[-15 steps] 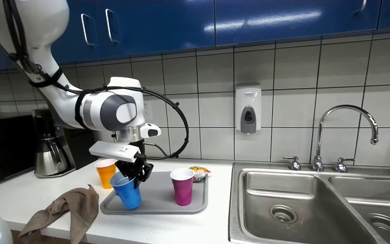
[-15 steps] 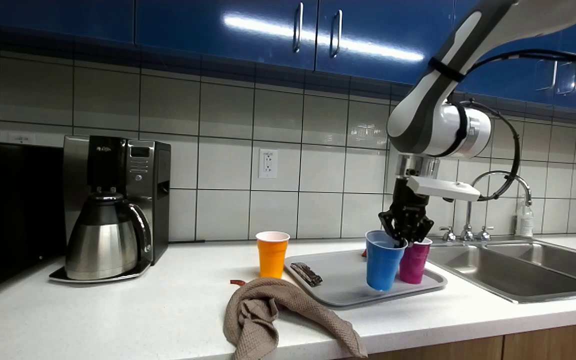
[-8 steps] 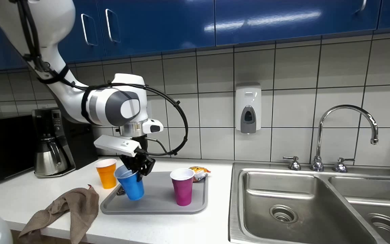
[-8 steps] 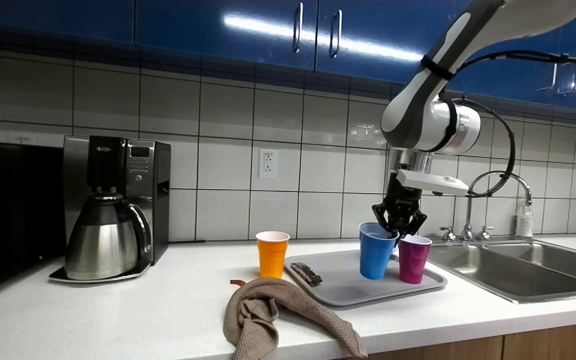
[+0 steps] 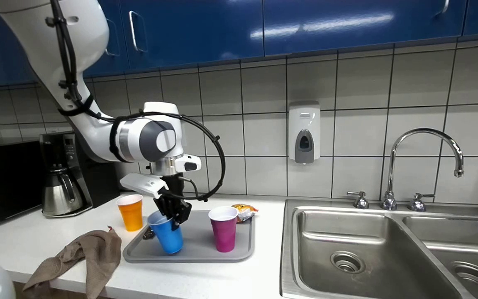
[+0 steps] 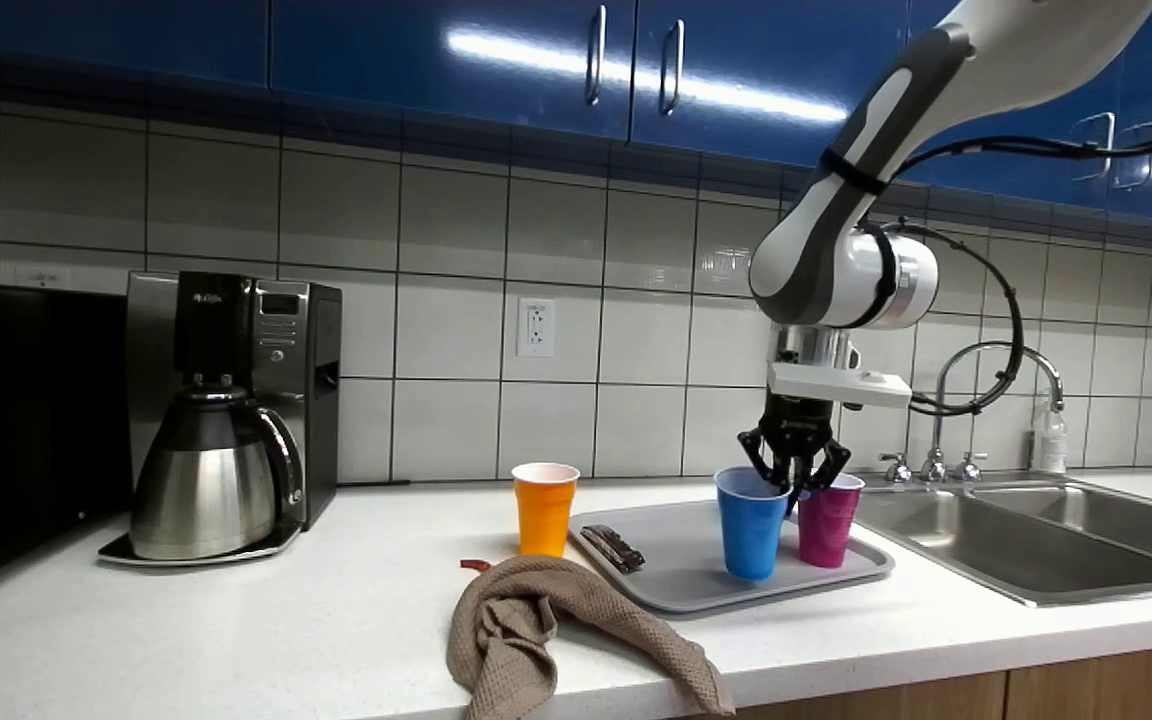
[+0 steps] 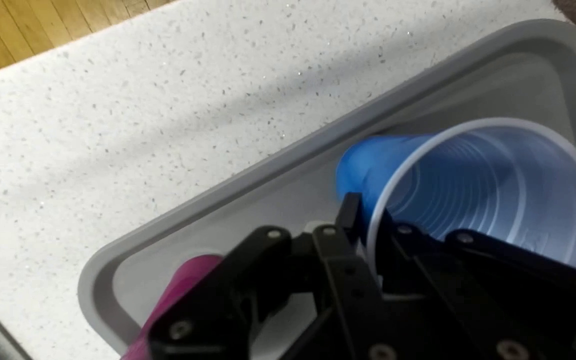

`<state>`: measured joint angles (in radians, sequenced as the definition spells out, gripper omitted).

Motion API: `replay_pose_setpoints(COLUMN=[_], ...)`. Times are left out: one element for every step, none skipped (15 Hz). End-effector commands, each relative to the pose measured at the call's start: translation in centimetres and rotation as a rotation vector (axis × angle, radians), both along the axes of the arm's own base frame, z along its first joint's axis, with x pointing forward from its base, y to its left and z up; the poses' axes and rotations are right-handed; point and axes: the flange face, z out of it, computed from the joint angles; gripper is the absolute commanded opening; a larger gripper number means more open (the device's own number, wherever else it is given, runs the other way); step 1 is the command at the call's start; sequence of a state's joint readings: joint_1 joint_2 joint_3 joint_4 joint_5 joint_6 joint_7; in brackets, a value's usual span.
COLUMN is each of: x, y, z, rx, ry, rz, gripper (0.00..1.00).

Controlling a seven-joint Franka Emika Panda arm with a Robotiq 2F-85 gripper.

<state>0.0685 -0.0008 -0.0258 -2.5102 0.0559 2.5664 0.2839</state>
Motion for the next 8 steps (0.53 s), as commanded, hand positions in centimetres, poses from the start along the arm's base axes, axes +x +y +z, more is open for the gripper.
replay_pose_setpoints(x=[1.5, 1.7, 2.0, 2.2, 2.4, 2.5, 2.7, 2.9], y=[0.2, 0.3, 0.3, 0.3, 0.3, 0.3, 0.4, 0.3], z=[-0.3, -0.4, -0.5, -0.5, -0.5, -0.6, -0.7, -0.8], rx=[-0.033, -0.034, -0.034, -0.028, -0.024, -0.022, -0.015, -0.016], ry=[0.024, 0.024, 0.024, 0.023, 0.024, 0.023, 0.027, 0.029], rz=[-0.065, -0.075, -0.083, -0.088, -0.093, -0.098, -0.097, -0.102], gripper=[0.01, 0.01, 0.01, 0.01, 0.01, 0.01, 0.01, 0.01])
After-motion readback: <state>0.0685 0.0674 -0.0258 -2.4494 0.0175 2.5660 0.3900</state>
